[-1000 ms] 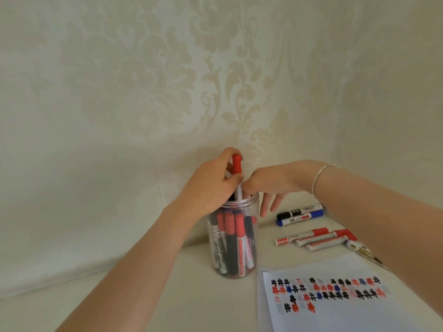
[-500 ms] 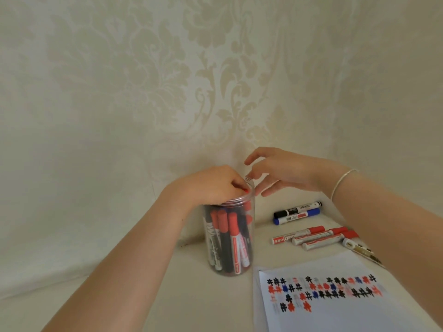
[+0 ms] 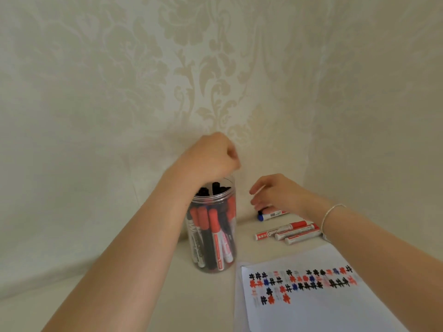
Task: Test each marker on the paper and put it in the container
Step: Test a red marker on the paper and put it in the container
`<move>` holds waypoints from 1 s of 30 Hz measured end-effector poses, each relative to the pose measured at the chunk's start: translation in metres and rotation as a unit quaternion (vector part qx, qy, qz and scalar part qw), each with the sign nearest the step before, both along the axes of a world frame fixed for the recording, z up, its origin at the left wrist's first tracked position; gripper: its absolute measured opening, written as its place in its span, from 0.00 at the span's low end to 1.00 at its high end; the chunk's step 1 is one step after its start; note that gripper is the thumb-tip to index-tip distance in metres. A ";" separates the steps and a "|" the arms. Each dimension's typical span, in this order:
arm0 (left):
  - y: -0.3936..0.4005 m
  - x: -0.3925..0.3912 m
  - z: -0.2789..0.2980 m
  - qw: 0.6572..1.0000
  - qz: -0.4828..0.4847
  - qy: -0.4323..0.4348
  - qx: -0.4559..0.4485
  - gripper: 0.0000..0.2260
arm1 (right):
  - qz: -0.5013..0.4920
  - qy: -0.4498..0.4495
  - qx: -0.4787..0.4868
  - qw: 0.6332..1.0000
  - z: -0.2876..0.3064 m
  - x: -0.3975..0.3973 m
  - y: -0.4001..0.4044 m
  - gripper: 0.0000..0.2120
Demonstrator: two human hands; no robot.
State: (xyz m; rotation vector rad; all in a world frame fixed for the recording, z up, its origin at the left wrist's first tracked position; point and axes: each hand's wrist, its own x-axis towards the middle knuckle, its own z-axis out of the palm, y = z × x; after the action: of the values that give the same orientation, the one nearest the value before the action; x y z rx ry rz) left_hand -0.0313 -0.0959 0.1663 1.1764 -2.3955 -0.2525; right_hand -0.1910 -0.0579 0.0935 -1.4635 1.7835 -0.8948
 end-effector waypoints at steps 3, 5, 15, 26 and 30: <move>0.034 -0.029 -0.019 0.959 -0.084 0.243 -0.119 0.05 | 0.020 0.269 0.038 0.962 -0.037 -0.018 0.001 0.15; 0.053 -0.051 -0.044 0.941 -0.151 0.293 -0.073 0.08 | 0.054 0.340 0.083 0.935 -0.064 -0.025 0.002 0.13; 0.035 -0.079 -0.163 0.911 0.024 0.371 0.181 0.15 | 0.026 0.391 -0.003 0.920 -0.114 -0.037 -0.006 0.15; 0.038 -0.079 -0.163 0.900 -0.072 0.336 0.268 0.20 | -0.211 -0.180 -0.297 0.914 -0.044 -0.038 0.005 0.08; 0.039 -0.082 -0.149 0.866 -0.126 0.391 0.284 0.06 | -0.167 -0.245 -0.256 0.920 -0.032 -0.030 0.018 0.08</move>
State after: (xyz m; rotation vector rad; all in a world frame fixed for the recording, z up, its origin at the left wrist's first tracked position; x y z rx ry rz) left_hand -0.1135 -0.0567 0.0176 0.7307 -1.7474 -1.3181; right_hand -0.2207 -0.0401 0.0618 -1.0811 1.4900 -1.8353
